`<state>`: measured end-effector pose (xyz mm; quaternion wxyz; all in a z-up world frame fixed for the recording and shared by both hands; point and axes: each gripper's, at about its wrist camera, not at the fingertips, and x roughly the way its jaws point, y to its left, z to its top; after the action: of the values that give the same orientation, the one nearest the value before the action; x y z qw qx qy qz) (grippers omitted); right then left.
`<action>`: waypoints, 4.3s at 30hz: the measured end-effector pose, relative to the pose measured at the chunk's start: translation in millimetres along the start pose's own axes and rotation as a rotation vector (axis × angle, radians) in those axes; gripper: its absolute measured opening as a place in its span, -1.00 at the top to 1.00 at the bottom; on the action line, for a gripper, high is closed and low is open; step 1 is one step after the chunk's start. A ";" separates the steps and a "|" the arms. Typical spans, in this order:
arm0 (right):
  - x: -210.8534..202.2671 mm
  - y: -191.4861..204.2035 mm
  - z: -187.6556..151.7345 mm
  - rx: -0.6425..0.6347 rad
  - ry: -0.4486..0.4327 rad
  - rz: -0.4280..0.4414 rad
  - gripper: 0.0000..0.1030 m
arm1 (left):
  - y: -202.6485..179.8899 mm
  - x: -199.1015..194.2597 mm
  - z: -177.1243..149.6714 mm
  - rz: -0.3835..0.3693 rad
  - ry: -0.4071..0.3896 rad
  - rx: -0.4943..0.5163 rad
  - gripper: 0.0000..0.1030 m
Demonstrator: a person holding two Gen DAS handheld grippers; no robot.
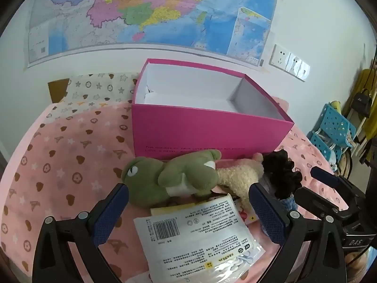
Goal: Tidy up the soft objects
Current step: 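Move the right tool toward the green plush frog, then grasp the green plush frog with the right tool and lift, then carry the frog over the magenta box and release it inside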
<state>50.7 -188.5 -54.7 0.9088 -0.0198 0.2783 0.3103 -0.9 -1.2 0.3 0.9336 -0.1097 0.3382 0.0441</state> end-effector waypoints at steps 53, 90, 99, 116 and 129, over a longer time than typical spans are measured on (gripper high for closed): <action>5.7 15.6 2.2 0.010 -0.008 0.082 -1.00 | 0.1 -11.2 -3.0 0.071 -0.012 0.013 -0.99; 71.1 48.8 26.6 -0.090 0.117 0.289 -0.63 | 77.5 30.3 -0.1 -0.021 0.109 -0.076 -0.81; 105.3 57.6 37.1 -0.099 0.175 0.347 -0.63 | 81.4 58.4 -0.8 -0.147 0.196 -0.037 -0.79; 79.0 56.8 52.3 -0.118 0.100 0.386 -0.17 | 65.7 22.2 21.8 -0.206 0.115 0.001 -0.42; 48.4 31.7 120.8 -0.093 -0.068 0.385 -0.17 | 22.3 -8.0 105.3 -0.147 -0.090 0.178 -0.42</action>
<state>123.7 -111.0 26.5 0.8396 0.0026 0.2313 0.4915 55.0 45.1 80.2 0.9546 -0.0486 0.2895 -0.0499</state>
